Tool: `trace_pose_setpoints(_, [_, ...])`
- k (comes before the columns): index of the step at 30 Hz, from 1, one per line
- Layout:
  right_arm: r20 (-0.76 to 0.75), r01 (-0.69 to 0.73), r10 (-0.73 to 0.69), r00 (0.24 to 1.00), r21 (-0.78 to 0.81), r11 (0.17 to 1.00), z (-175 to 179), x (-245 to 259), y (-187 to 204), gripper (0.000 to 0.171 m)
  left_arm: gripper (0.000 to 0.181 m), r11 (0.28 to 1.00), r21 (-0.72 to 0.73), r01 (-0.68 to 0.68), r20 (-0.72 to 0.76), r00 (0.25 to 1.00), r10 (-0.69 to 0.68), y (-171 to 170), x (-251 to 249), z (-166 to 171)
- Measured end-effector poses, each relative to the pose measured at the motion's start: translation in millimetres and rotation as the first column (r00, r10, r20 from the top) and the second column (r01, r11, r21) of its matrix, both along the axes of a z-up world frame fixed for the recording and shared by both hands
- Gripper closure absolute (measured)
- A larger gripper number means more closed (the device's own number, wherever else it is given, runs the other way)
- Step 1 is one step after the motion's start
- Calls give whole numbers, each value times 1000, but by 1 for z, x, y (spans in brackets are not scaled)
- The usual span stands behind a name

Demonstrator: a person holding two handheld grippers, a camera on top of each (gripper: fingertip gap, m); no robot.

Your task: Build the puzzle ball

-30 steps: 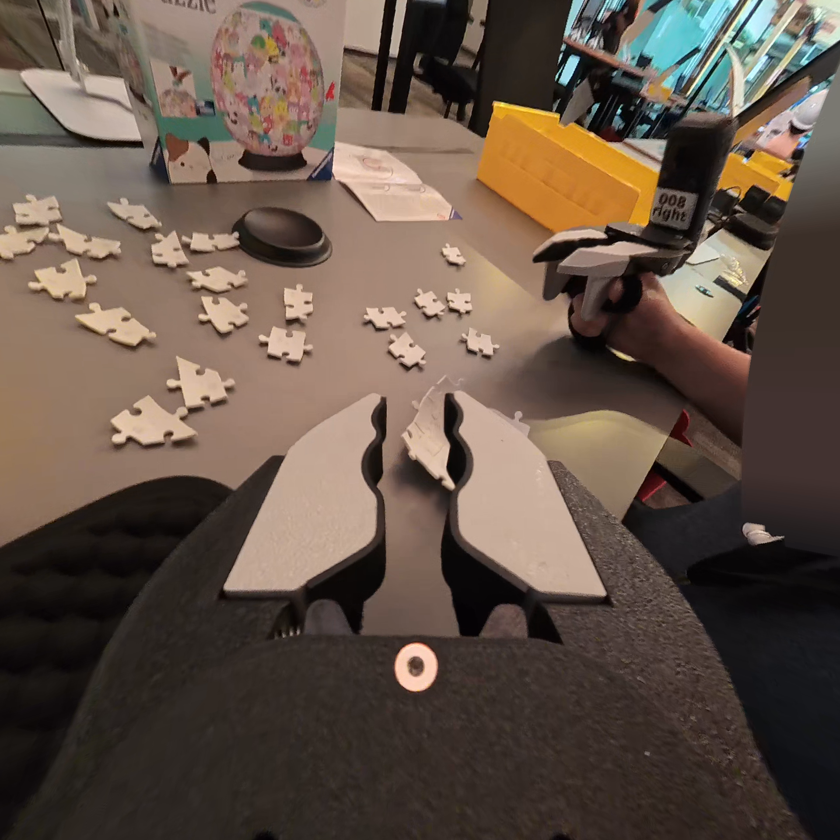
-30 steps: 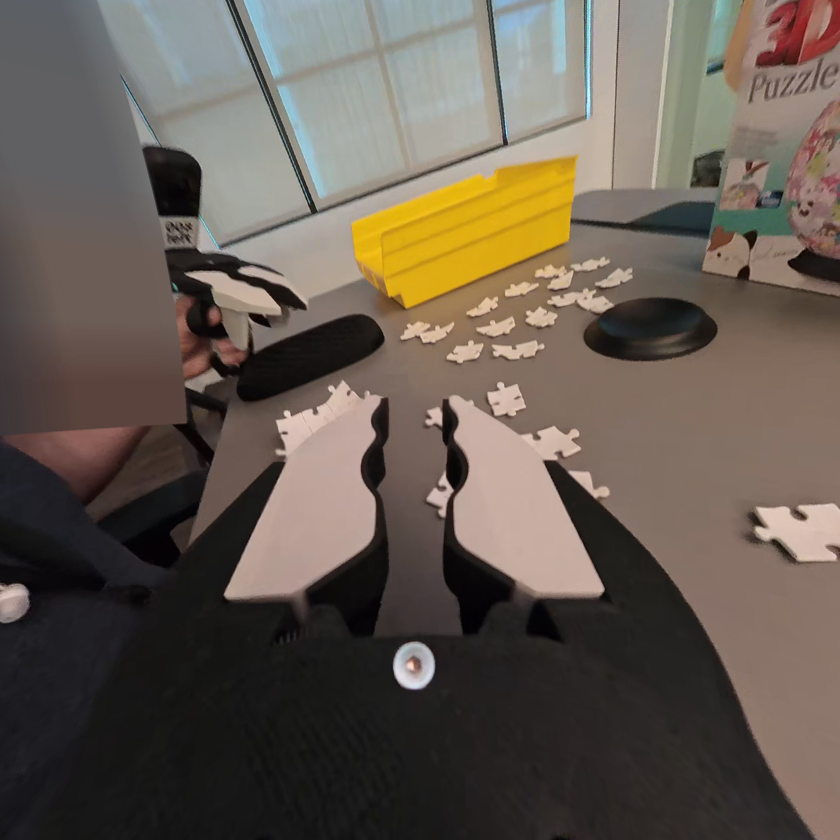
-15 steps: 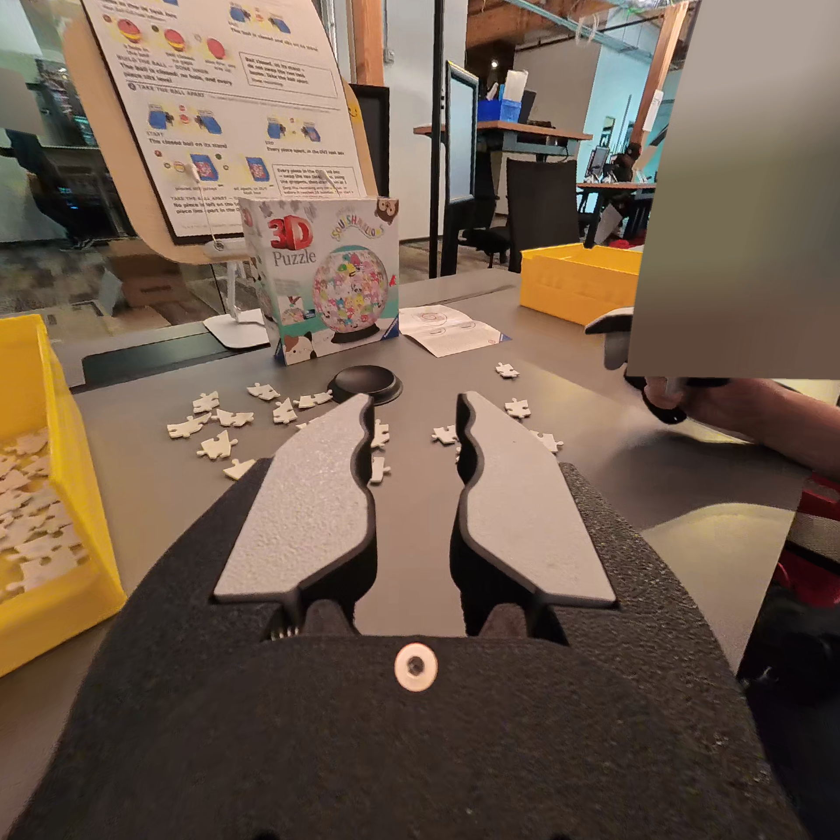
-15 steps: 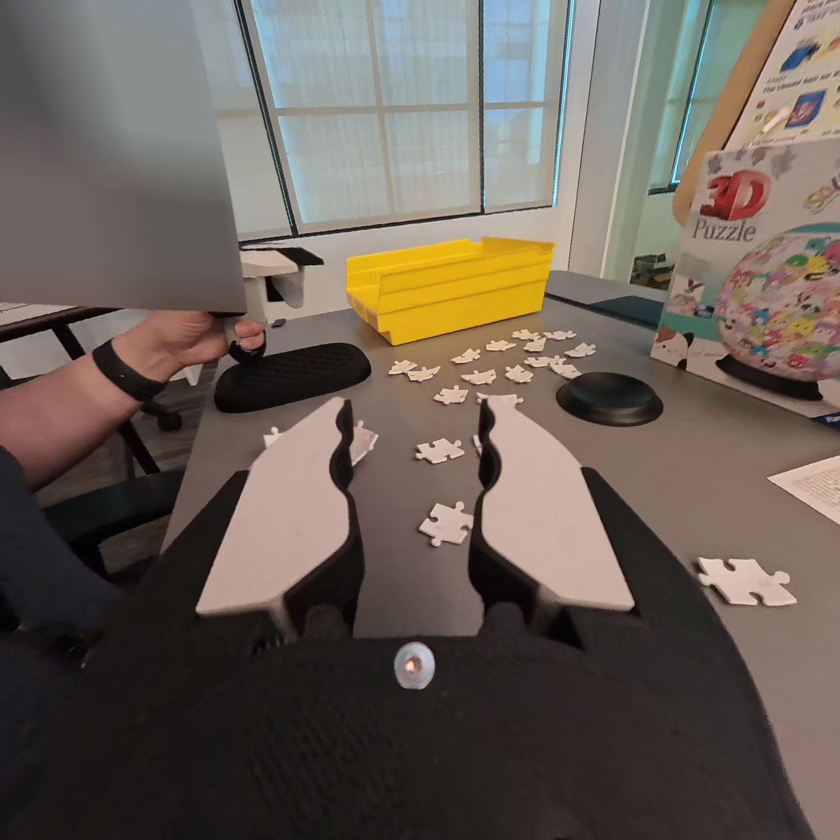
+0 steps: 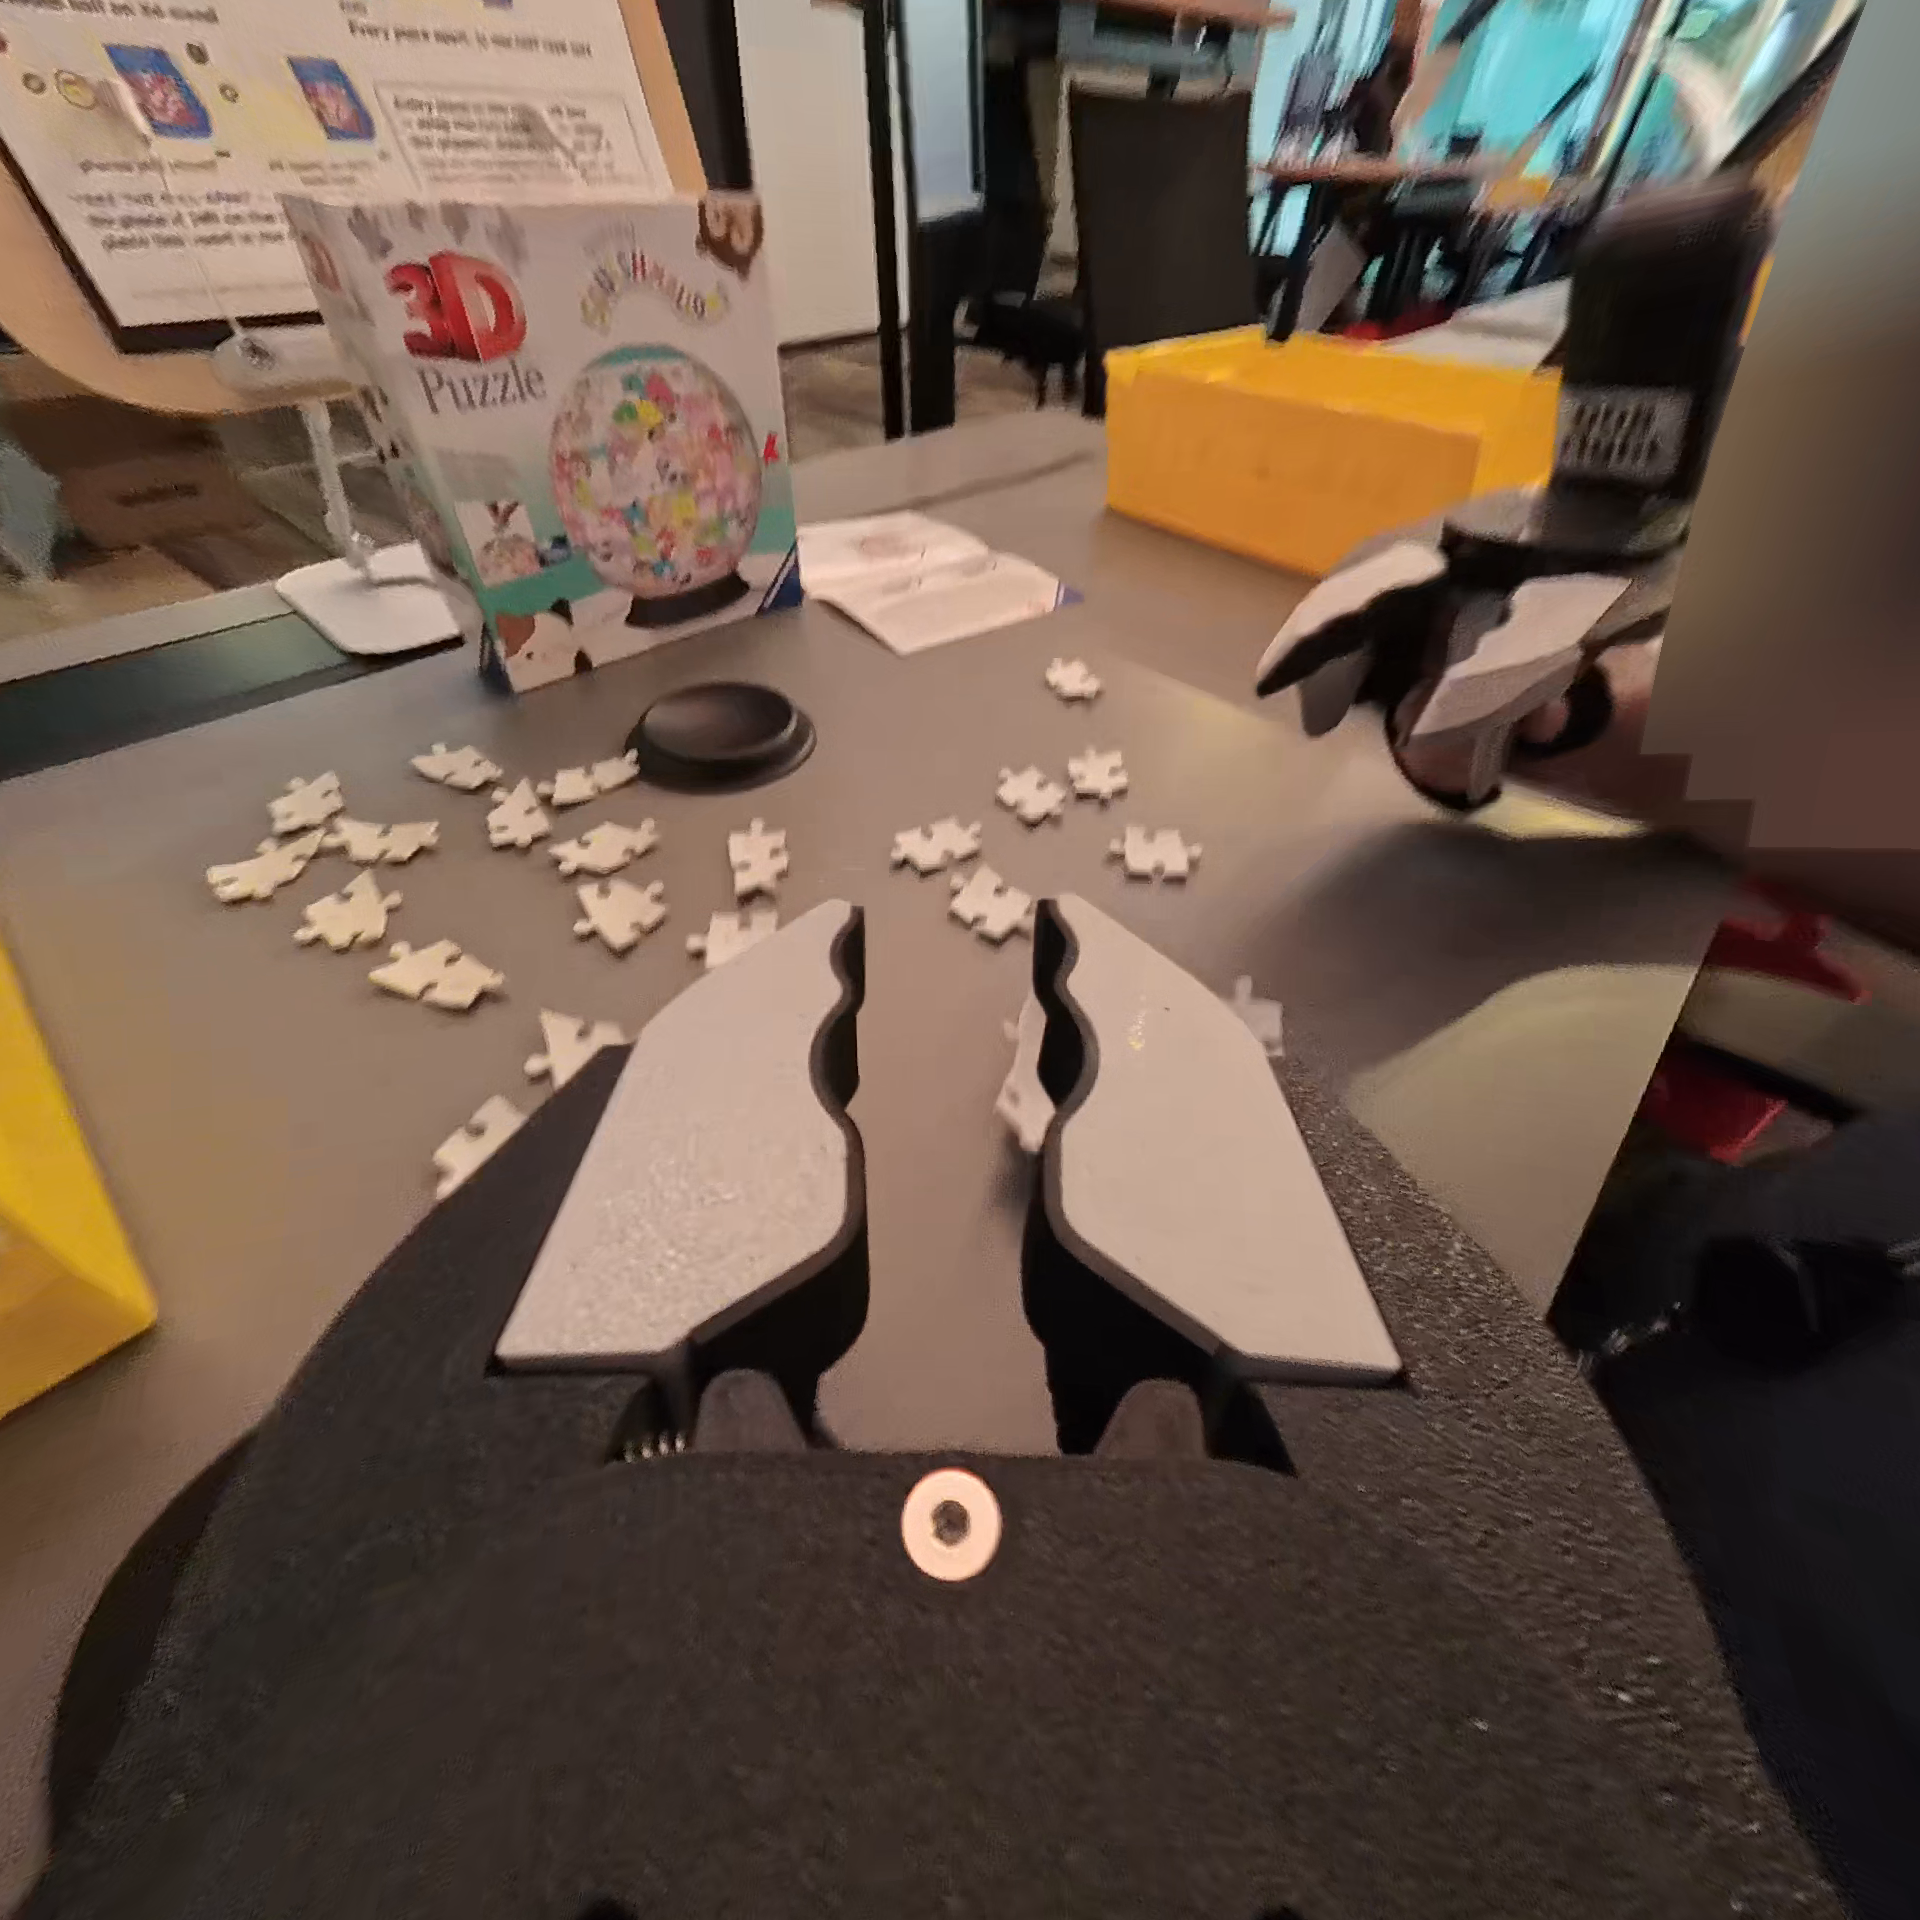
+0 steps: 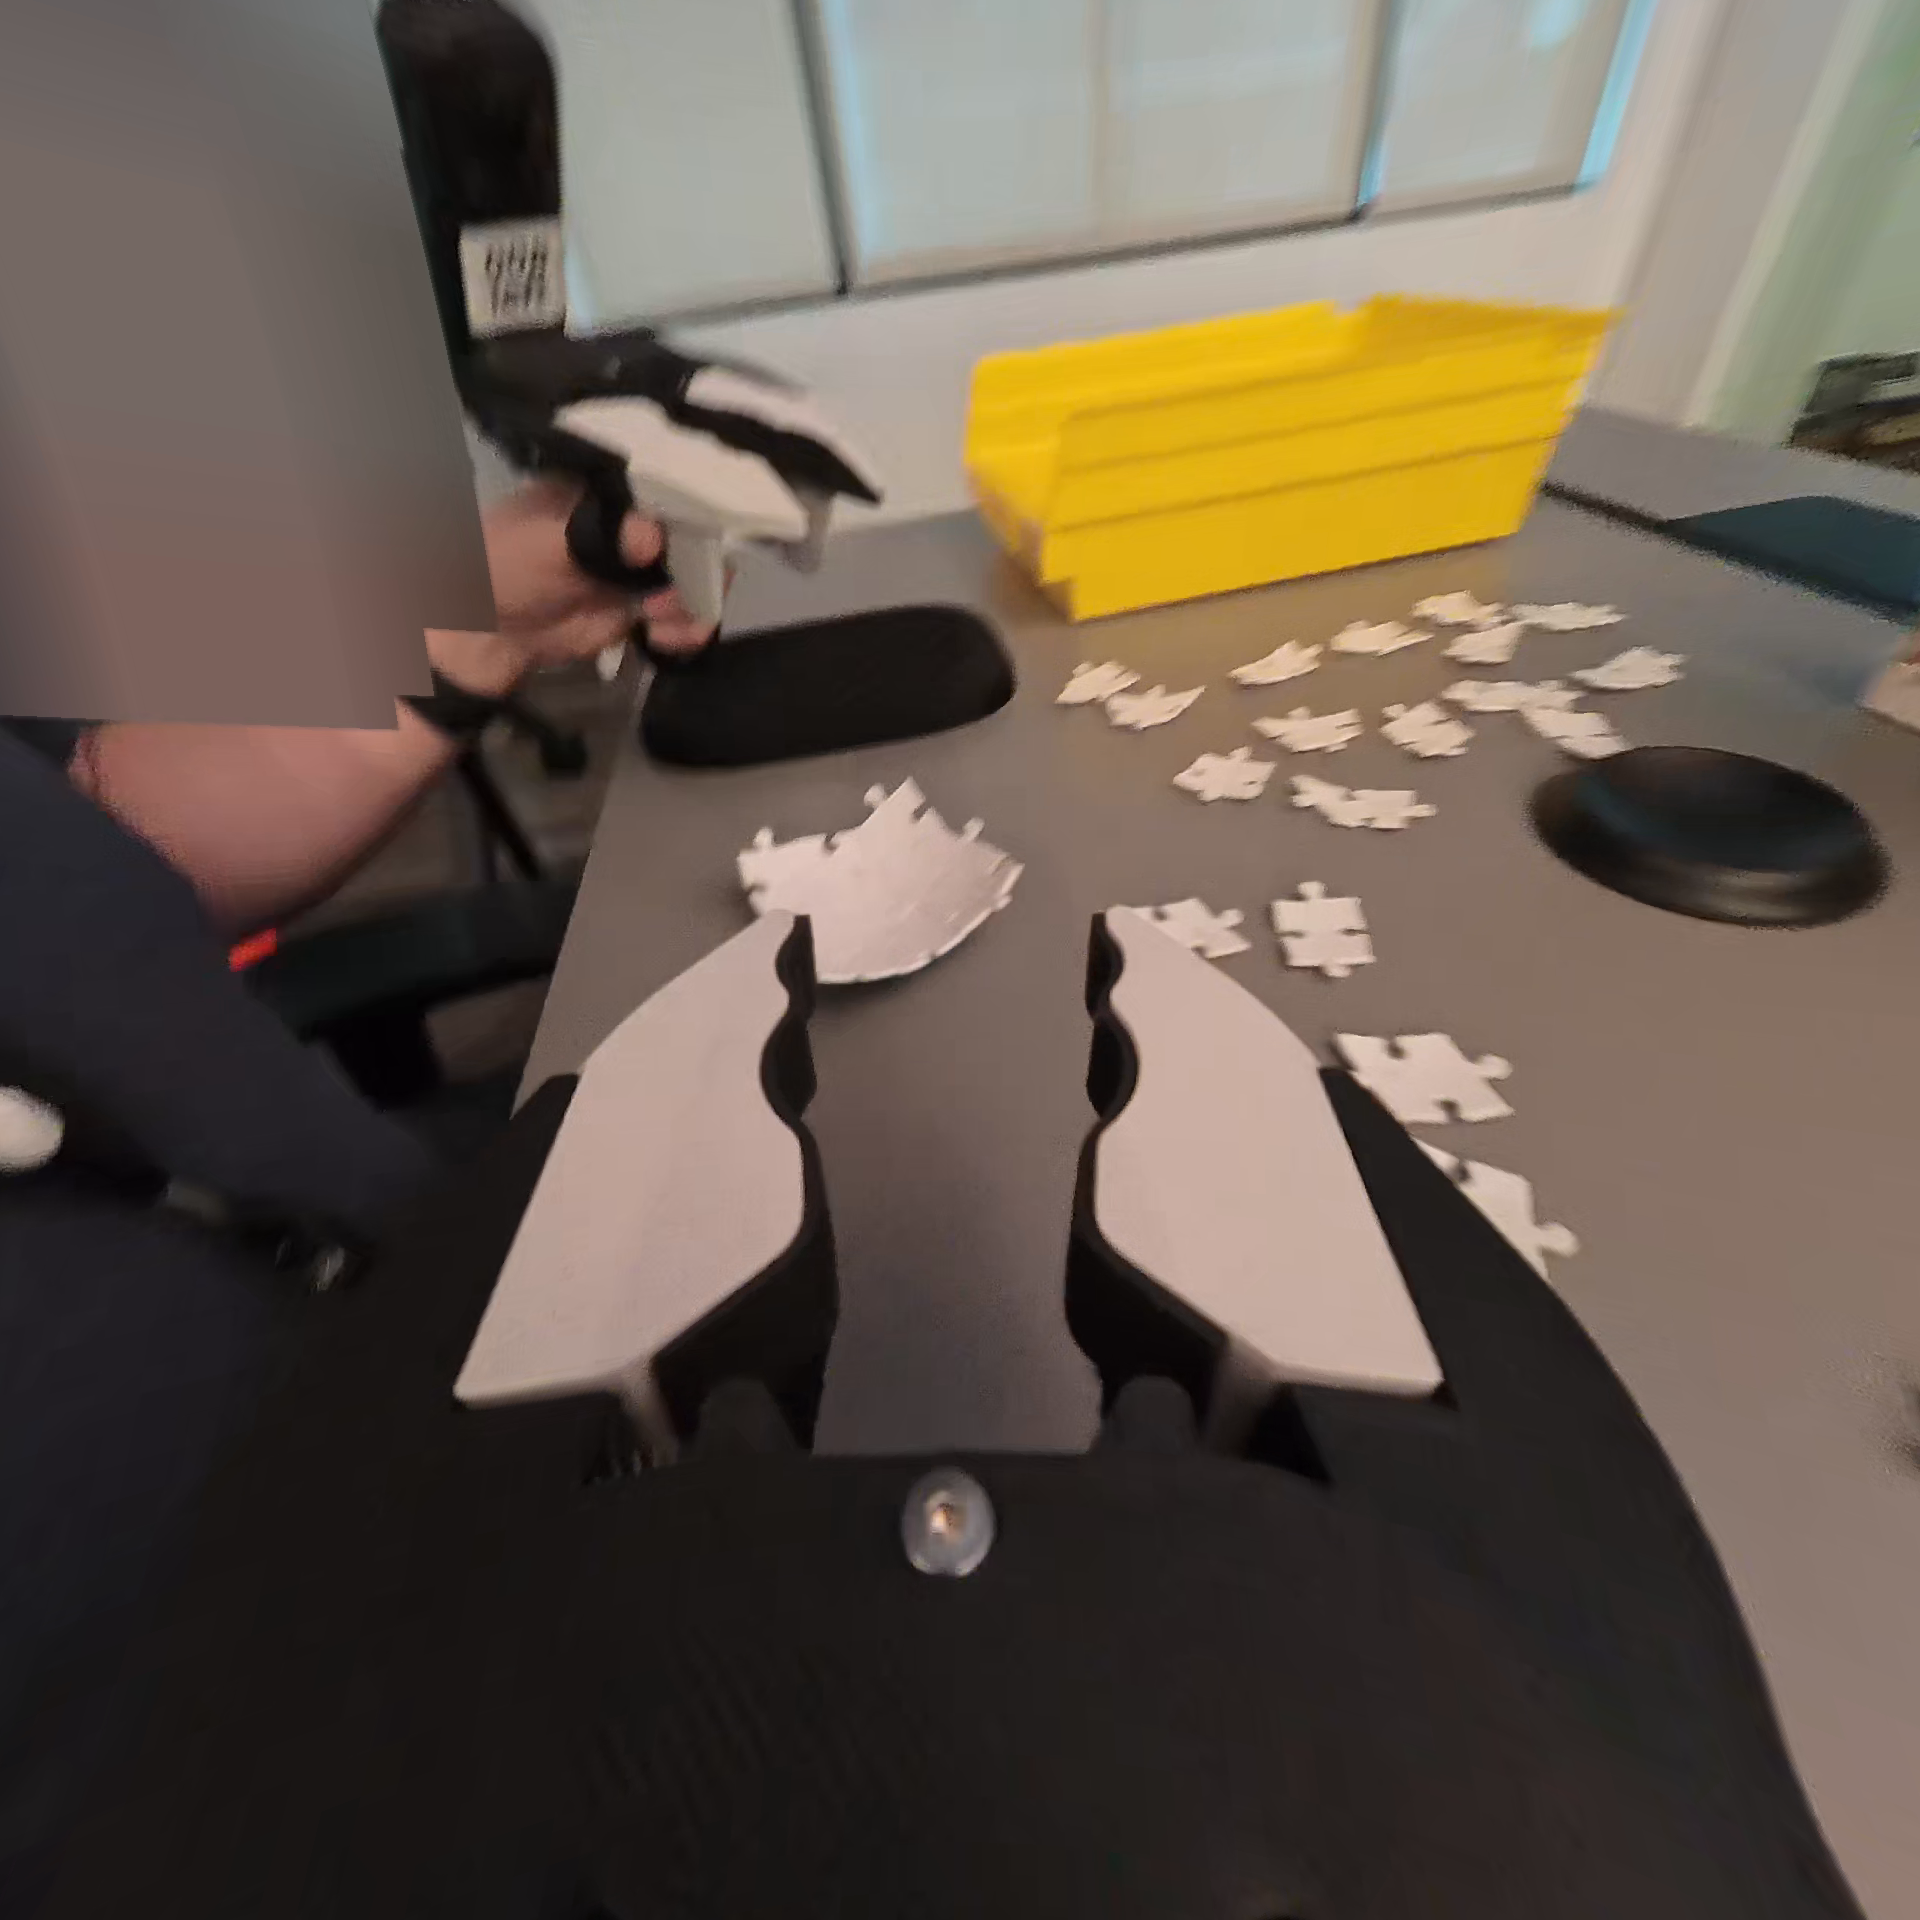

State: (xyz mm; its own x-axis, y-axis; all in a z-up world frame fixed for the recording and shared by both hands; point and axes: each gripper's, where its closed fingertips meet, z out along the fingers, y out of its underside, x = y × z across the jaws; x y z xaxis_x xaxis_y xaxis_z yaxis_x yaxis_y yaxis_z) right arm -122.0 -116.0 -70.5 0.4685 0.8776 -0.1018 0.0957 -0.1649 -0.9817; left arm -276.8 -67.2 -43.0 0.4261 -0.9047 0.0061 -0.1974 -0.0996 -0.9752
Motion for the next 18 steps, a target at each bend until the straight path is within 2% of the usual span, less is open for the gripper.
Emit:
trace_pose_setpoints(2, [145,-96,96,985,-9,995,-15,-18,-7,118,148,999,-44,-1,-47,999,-2,-10,-9,-13])
trace_pose_setpoints(5, [314,-191,221,923,-125,974,-44,-38,-9,118,148,978,-197,64,-34,997,-72,-28,-12,-29])
trace_pose_setpoints(7, [339,-244,283,897,-154,958,-52,-48,-8,119,148,970,-219,101,-76,990,-121,-38,-11,-39])
trace_pose_setpoints(10, [422,-268,291,859,-115,957,-58,-53,1,118,147,979,-179,96,-215,967,-135,-44,-13,-59])
trace_pose_setpoints(14, [500,-304,329,801,-134,943,-65,-55,8,116,146,963,-218,156,-294,931,-217,-51,-4,-78])
trace_pose_setpoints(18, [507,-341,392,768,-195,920,-74,-54,11,116,144,936,-313,163,-347,898,-272,-51,-1,-90])
